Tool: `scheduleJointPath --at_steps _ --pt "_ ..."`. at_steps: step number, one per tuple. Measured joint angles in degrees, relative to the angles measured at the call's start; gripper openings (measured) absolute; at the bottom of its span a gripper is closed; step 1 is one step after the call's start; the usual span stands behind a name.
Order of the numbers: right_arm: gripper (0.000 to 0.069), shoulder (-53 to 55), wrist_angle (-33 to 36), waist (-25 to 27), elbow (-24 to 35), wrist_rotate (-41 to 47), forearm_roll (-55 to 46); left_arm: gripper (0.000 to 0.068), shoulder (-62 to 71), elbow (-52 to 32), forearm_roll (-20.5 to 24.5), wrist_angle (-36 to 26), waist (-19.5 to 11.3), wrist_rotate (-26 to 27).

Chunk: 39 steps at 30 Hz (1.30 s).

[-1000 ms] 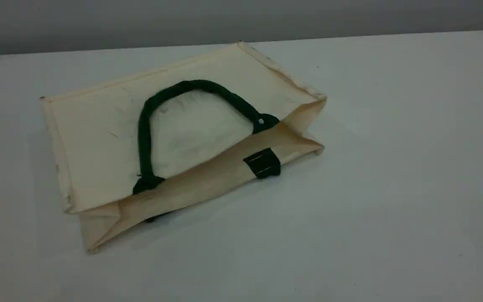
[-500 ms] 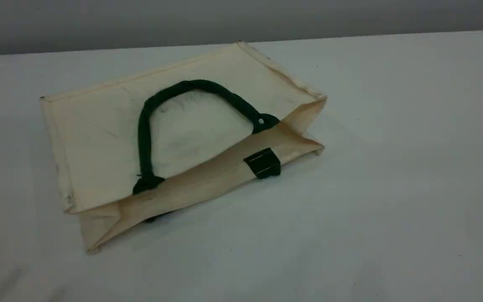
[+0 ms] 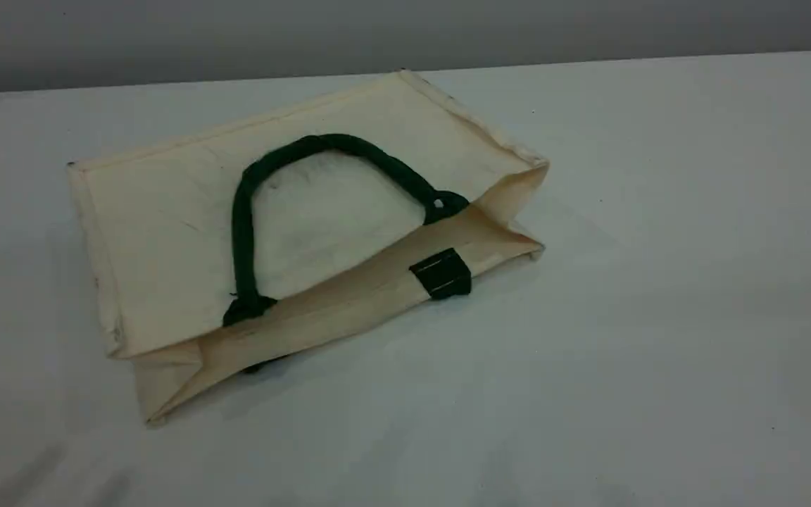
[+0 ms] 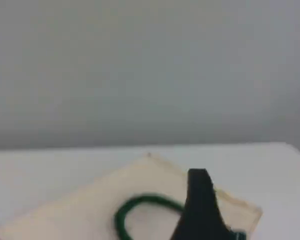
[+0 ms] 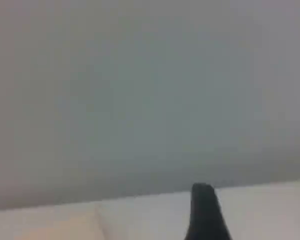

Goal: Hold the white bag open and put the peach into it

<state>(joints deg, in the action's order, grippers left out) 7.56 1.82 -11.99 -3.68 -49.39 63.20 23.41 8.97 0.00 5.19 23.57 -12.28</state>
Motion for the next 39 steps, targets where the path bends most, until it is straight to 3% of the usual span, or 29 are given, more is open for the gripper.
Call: scheduleJointPath --at_steps 6,20,39 --pt "0.0407 0.0 -1.05 0.0 2.25 -5.87 -0.1 0.047 0.0 -6.41 0.0 4.49 0.0 2.68" --pt "0.0407 0.0 3.27 0.0 3.72 -7.99 -0.38 0.047 0.0 -9.01 0.0 4.32 0.0 4.41" --pt "0.0407 0.02 4.74 0.0 3.68 -9.21 -0.38 0.047 0.0 -8.97 0.0 -1.81 0.0 4.36"
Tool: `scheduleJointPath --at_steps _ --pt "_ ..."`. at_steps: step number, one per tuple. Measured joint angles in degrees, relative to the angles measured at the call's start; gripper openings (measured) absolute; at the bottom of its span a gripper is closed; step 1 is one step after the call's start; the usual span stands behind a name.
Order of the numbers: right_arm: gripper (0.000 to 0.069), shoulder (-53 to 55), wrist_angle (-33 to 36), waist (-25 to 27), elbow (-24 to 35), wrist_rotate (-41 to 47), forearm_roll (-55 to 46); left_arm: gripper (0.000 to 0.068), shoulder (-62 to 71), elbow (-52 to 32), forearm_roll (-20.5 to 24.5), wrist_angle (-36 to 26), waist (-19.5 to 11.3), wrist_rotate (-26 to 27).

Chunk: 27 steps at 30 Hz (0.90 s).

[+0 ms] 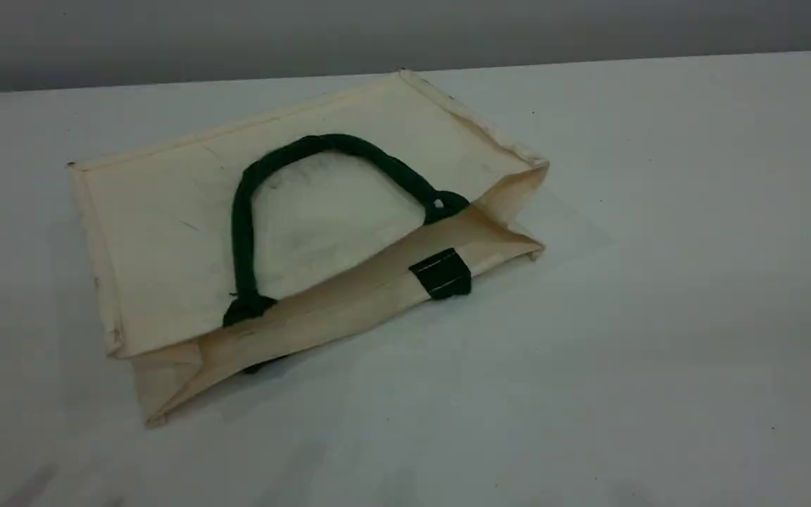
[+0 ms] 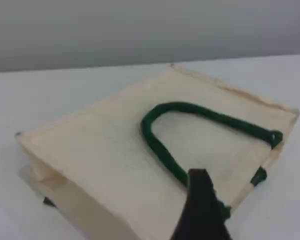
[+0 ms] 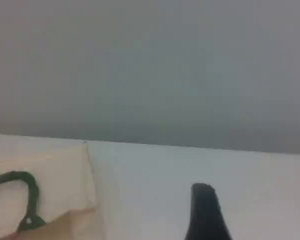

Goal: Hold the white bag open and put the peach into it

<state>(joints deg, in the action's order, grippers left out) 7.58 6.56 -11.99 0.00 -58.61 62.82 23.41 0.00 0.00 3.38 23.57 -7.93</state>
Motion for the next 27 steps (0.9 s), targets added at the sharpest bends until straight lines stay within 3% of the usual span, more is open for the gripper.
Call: scheduleJointPath --at_steps 27 --pt "0.0407 0.0 0.0 0.0 0.0 0.0 0.21 0.047 0.0 0.0 0.0 -7.95 0.0 -0.06"
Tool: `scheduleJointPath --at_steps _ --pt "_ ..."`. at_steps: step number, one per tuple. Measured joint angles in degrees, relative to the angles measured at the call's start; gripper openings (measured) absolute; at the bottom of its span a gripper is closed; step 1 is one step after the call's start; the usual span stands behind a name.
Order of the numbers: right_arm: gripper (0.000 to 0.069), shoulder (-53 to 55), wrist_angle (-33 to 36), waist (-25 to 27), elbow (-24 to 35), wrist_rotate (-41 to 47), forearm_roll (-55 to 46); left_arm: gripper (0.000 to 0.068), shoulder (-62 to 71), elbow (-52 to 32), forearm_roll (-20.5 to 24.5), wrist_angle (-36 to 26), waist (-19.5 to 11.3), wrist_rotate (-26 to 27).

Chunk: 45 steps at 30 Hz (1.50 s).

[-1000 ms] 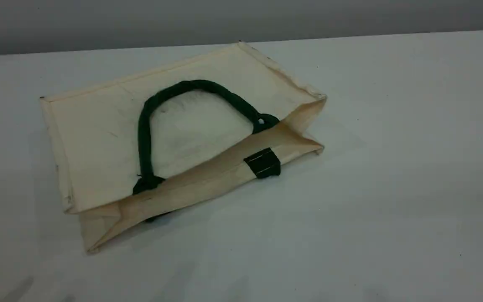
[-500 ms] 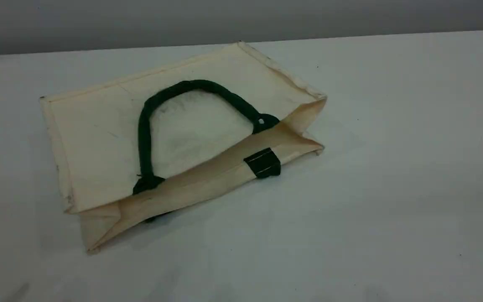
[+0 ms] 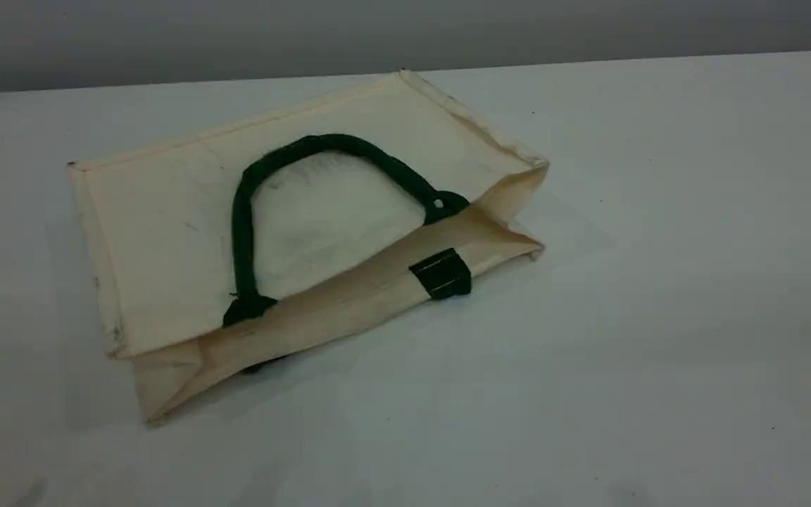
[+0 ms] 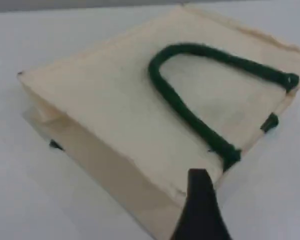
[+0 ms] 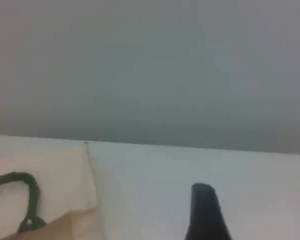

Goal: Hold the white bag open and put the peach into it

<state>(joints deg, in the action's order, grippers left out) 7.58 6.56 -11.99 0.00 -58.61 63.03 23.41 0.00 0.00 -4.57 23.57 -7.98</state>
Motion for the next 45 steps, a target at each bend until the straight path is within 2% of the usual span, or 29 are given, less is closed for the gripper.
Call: scheduleJointPath --at_steps 16,24,37,45 --pt "0.0407 -0.83 0.0 0.0 0.0 -0.06 0.0 0.047 -0.2 0.0 0.0 -0.01 -0.32 0.0" --pt "0.0407 -4.39 -0.06 2.5 0.0 -0.06 0.0 0.047 -6.03 0.0 0.0 -5.84 -5.12 0.0" --pt "0.0407 -7.67 0.01 10.37 0.0 -0.01 0.0 0.047 -19.2 0.0 0.0 -13.49 -13.06 0.0" --pt "0.0407 -7.58 0.03 14.33 0.0 -0.01 0.0 0.047 -23.5 0.0 0.0 -15.67 -19.7 0.0"
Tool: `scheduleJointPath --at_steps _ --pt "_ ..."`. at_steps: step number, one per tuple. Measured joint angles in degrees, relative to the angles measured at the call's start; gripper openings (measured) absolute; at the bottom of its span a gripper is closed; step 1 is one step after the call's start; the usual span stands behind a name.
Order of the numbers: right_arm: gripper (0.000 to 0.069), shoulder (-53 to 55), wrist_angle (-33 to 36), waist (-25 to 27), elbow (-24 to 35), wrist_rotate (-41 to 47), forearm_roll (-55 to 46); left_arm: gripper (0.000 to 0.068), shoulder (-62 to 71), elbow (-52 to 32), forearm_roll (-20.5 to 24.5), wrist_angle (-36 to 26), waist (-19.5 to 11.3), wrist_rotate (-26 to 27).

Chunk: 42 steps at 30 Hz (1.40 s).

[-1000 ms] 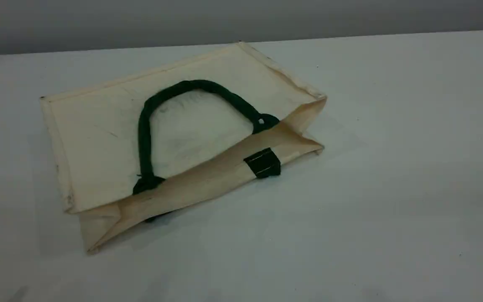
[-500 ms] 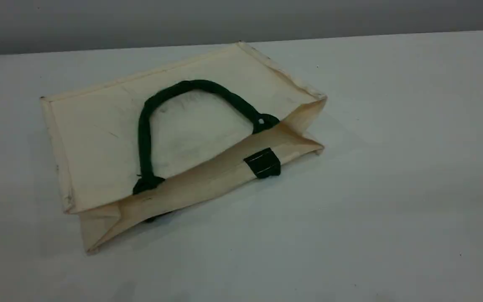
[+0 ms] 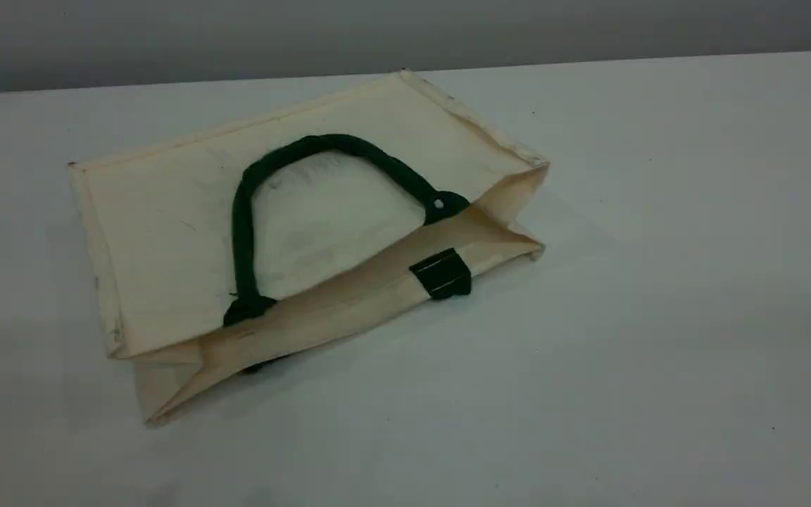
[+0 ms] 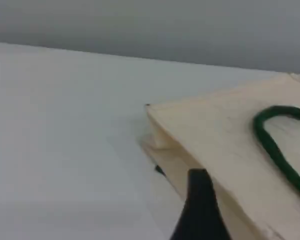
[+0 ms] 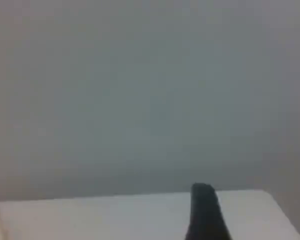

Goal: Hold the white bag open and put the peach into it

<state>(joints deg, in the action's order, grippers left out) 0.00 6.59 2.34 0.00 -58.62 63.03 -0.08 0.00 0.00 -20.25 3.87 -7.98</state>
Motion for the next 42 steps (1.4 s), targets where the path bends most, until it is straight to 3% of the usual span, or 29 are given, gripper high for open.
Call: scheduleJointPath --at_steps 26,29,35,42 --pt "0.0407 0.0 -0.01 0.0 0.0 0.0 0.0 0.047 0.08 0.0 0.0 -0.05 -0.84 0.0" --pt "0.0407 0.0 -0.01 0.0 0.0 0.0 0.0 0.047 0.08 0.0 0.0 0.37 -0.84 1.46" --pt "0.0407 0.0 -0.01 0.0 0.0 0.0 0.0 0.047 0.08 0.0 4.67 1.81 -0.84 7.16" --pt "0.0407 0.0 -0.01 0.0 0.0 0.0 0.0 0.047 0.08 0.0 4.72 4.23 -0.84 7.98"
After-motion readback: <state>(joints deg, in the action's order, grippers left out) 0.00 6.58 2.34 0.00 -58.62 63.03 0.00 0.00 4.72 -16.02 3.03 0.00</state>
